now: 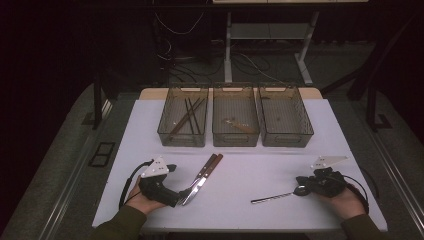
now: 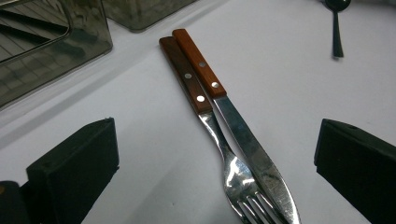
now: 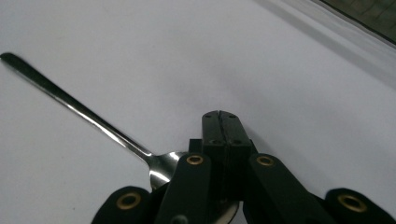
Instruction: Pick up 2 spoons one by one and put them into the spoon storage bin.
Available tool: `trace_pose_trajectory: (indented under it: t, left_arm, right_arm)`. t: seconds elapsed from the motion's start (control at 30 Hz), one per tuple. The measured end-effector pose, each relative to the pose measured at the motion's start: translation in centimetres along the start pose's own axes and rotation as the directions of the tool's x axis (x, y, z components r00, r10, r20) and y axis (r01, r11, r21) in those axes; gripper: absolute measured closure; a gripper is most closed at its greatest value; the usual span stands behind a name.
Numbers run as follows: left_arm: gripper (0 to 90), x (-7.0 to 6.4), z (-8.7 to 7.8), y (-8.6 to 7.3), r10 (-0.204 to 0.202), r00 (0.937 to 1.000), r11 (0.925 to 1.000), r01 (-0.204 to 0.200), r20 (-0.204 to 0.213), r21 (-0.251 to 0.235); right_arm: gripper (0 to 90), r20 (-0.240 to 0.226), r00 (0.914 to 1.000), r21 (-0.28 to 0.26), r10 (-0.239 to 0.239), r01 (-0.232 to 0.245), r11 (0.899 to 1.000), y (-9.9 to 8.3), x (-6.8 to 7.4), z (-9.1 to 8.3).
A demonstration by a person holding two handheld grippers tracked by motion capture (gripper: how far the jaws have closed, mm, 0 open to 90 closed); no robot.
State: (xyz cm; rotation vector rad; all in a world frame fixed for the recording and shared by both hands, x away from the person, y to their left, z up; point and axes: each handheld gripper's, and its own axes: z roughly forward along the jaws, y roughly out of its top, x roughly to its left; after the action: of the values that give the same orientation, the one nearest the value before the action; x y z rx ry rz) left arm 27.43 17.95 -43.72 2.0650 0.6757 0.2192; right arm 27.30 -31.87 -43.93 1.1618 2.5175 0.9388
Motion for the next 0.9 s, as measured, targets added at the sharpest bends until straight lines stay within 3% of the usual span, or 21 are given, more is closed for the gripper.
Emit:
trace_pose_trajectory:
  t: [0.33,0.6,0.77,0.9]
  left_arm:
    - [0.0,-0.2,0.1,0.0,0.007,0.9998,1.0,-0.007,0.02,0.001]
    - [0.0,-0.3,0.2,0.1,0.013,0.9992,0.9999,-0.013,0.037,-0.006]
    - [0.0,-0.3,0.2,0.1,0.014,0.999,0.9999,-0.014,0.041,0.001]
    - [0.0,-0.3,0.2,0.0,0.015,0.999,0.9999,-0.015,0.042,-0.002]
  right_arm:
    - [89.7,-0.001,1.0,0.0,0.001,-0.001,1.0,-0.4,0.3,-0.6]
    - [68.8,-0.013,0.9989,-0.077,0.045,-0.046,0.996,-1.1,-0.3,-2.2]
    - [54.3,-0.048,0.9974,-0.064,0.053,-0.056,0.996,-1.7,-0.1,-2.5]
    - [50.9,-0.055,0.9976,-0.035,0.042,-0.044,0.998,-1.9,-0.1,-2.0]
